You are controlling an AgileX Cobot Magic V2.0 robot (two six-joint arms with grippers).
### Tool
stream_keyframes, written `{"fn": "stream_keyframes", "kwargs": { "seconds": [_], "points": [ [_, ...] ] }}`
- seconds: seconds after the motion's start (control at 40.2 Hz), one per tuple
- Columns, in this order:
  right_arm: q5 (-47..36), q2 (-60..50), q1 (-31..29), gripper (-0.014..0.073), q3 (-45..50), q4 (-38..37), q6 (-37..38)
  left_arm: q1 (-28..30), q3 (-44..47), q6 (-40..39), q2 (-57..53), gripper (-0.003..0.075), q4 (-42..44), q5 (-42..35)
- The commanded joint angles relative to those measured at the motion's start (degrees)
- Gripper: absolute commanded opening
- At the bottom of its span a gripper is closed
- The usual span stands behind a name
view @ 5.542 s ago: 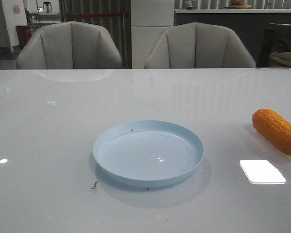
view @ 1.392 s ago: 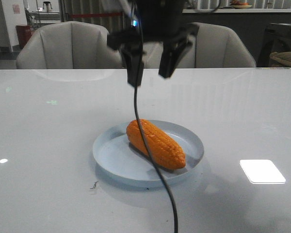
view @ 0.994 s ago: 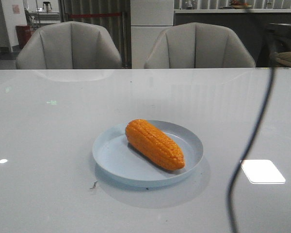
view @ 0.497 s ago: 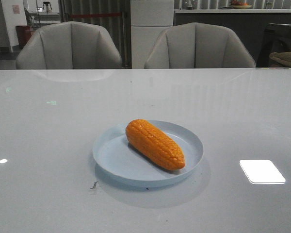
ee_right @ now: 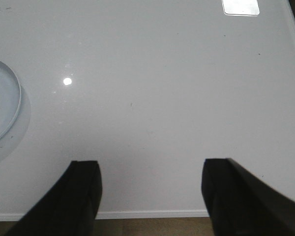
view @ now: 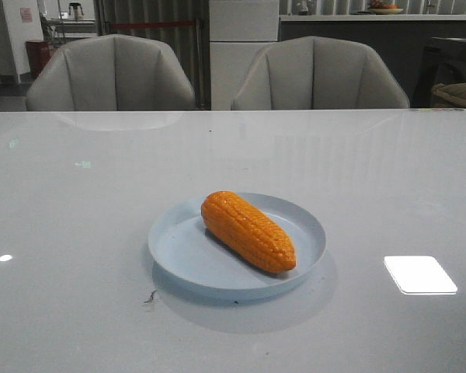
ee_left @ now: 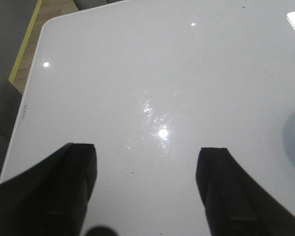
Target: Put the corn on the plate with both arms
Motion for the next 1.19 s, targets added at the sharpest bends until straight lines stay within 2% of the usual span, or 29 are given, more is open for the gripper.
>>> {"fn": "stream_keyframes", "kwargs": {
  "seconds": [0.0, 0.199, 0.323, 0.547, 0.746, 1.019, 1.168],
  "points": [
    [-3.92, -0.10, -0.35, 0.0542, -1.27, -0.20, -0.44, -0.40, -1.44, -0.55, -0.17, 0.0491, 1.68, -3.94],
    [-3.92, -0.10, -0.35, 0.0542, -1.27, -0.20, -0.44, -0.40, -1.44, -0.55, -0.17, 0.0468, 0.79, -3.82],
    [-3.92, -0.10, -0.35, 0.0542, -1.27, -0.20, -0.44, -0.40, -1.44, -0.55, -0.17, 0.0388, 0.70, -3.82],
    [-3.92, -0.10, -0.35, 0.0542, -1.27, -0.20, -0.44, -0.40, -1.44, -0.55, -0.17, 0.0198, 0.70, -3.82],
    [-3.92, -0.10, -0.35, 0.0542, -1.27, -0.20, -0.44, -0.40, -1.44, -0.55, -0.17, 0.0095, 0.70, -3.82],
    [-3.92, -0.10, -0.35, 0.0542, -1.27, -0.20, -0.44, -0.40, -1.07, -0.55, -0.17, 0.0090, 0.94, -4.73],
    [-3.92, -0.10, -0.35, 0.0542, -1.27, -0.20, -0.44, 1.72, 2.23, 0.03, -3.60, 0.0090, -0.93, -12.43]
  ]
}}
